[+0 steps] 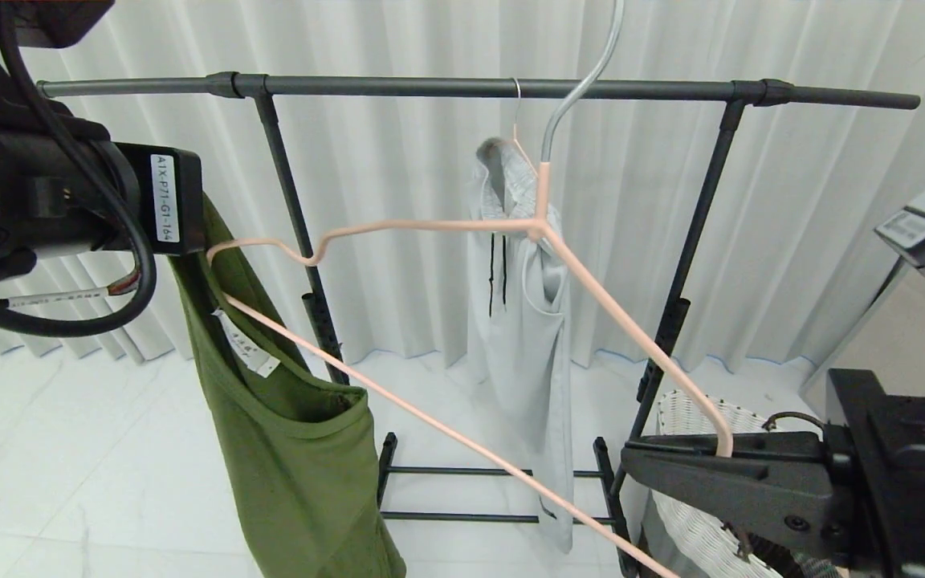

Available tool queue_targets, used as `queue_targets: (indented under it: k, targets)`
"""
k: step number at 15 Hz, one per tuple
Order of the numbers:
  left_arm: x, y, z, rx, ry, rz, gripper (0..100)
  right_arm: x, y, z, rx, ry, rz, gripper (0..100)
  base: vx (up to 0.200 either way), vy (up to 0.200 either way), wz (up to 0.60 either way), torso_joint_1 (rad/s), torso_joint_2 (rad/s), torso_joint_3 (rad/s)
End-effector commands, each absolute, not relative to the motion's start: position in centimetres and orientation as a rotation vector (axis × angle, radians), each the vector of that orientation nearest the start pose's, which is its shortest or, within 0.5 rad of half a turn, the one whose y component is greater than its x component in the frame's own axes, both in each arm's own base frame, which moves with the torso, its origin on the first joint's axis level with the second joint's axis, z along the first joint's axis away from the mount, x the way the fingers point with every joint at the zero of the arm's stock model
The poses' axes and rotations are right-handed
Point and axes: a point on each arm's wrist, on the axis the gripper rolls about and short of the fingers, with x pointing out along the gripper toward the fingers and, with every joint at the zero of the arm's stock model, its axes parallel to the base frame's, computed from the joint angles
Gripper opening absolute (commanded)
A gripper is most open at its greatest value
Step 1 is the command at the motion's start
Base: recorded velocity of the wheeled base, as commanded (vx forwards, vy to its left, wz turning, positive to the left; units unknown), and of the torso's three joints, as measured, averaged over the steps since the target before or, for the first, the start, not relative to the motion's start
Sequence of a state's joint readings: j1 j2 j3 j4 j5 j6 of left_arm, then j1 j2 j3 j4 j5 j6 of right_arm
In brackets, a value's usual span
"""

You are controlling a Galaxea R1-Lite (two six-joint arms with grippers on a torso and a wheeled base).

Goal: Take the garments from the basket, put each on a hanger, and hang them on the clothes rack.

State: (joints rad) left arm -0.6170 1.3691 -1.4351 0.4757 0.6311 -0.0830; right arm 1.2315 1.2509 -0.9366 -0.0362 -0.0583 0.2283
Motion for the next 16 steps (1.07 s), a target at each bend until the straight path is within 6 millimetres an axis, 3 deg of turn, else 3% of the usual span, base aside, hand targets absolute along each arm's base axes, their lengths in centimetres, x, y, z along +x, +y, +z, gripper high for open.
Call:
queue_targets:
  k: [1,8,16]
  targets:
    - [17.0,-10.4,34.3,0.153,0.326,0.03,0,5.9,17.6,27.3,0.025,0.366,1.151,0,0.0,0.0,0.0,0.0,0.0,0.0]
    - [16.4,-10.2,34.5,0.18,0.316,0.014,0,6.0,17.8,26.9,0.021,0.371,1.139,0,0.0,0.0,0.0,0.0,0.0,0.0]
    - [15.9,-10.7,34.7,0.184,0.307,-0.02,0,7.7,20.0,26.4,0.056,0.327,1.1,0,0.0,0.0,0.0,0.0,0.0,0.0]
